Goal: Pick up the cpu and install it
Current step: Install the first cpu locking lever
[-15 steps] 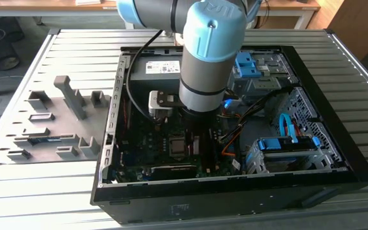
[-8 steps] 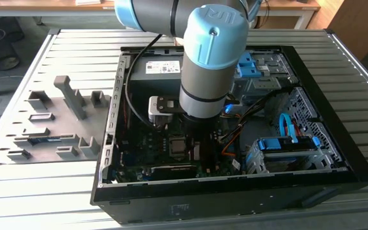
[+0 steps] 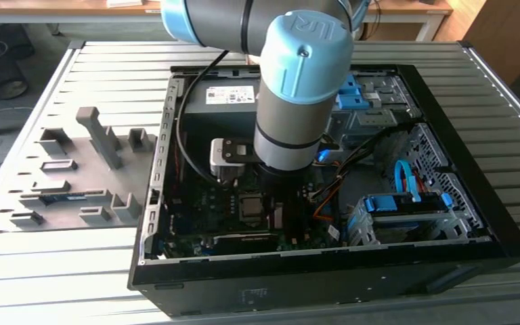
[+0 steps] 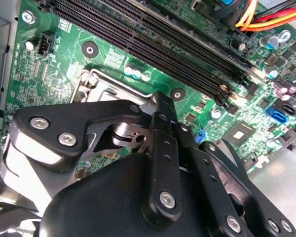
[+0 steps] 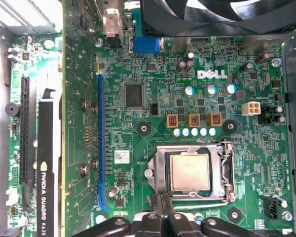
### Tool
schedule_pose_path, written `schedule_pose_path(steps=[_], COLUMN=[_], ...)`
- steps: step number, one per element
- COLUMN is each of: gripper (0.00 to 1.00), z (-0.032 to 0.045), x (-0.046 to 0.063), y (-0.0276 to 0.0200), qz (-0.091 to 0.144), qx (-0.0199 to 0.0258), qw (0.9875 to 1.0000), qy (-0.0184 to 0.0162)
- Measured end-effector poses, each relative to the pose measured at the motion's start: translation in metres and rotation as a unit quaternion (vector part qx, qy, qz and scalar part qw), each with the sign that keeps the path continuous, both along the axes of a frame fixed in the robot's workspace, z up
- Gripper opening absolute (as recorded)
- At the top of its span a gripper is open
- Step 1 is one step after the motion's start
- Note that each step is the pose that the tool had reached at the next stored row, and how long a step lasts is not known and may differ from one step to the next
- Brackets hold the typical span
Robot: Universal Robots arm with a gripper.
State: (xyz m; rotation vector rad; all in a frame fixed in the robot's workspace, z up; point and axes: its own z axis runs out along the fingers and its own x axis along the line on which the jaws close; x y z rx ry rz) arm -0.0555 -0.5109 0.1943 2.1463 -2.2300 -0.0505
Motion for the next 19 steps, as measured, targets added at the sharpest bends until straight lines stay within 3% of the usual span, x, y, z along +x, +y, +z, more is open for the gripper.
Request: schedule_pose_path(steps=[19], gripper=[0.1], z=[-0.0063], x=[0.0079], y=[-0.0004], qz=[0.002], qx=[0.0], qw=[1.0], qy=[0.0])
